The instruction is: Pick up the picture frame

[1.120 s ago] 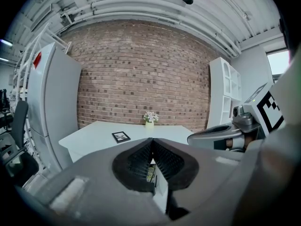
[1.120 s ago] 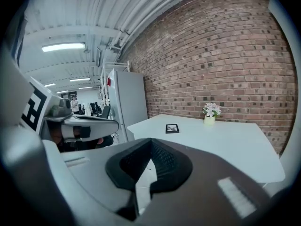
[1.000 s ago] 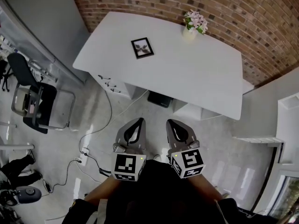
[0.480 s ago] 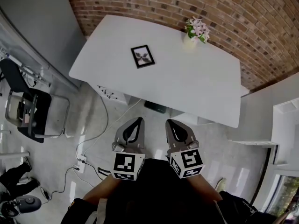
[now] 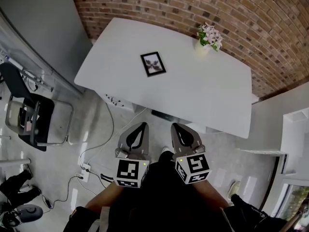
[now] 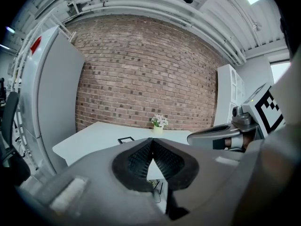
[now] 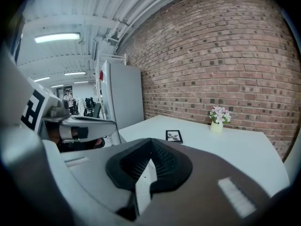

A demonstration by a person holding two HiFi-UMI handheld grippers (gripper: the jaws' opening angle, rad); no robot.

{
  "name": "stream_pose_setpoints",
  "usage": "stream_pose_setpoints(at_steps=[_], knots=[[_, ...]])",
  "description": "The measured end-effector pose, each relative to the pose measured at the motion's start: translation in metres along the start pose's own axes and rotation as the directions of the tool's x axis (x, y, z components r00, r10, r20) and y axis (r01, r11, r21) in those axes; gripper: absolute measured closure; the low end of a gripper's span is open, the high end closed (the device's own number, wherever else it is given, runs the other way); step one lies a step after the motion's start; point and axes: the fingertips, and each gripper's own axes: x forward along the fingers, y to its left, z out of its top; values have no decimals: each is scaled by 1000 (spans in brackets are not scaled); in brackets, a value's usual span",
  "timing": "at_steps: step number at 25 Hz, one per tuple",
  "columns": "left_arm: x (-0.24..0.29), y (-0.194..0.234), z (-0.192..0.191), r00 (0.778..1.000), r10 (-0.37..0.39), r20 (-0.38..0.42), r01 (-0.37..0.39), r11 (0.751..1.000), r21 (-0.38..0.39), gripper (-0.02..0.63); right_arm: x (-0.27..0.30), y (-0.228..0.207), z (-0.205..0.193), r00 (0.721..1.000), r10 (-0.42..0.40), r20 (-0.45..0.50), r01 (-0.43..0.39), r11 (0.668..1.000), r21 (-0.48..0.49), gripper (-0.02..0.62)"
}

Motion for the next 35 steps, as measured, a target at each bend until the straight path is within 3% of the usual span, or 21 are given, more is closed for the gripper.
stream_pose_setpoints(at_steps=[15,35], knots=[[65,29,10,993,118,-31,-119,992,-36,609,74,-47,21,993,119,-28,-119,993,-15,594],[145,40,16,964,253,-78,-259,962,-91,609,144,-110,31,961,267,-67,-269,963,-21,594]])
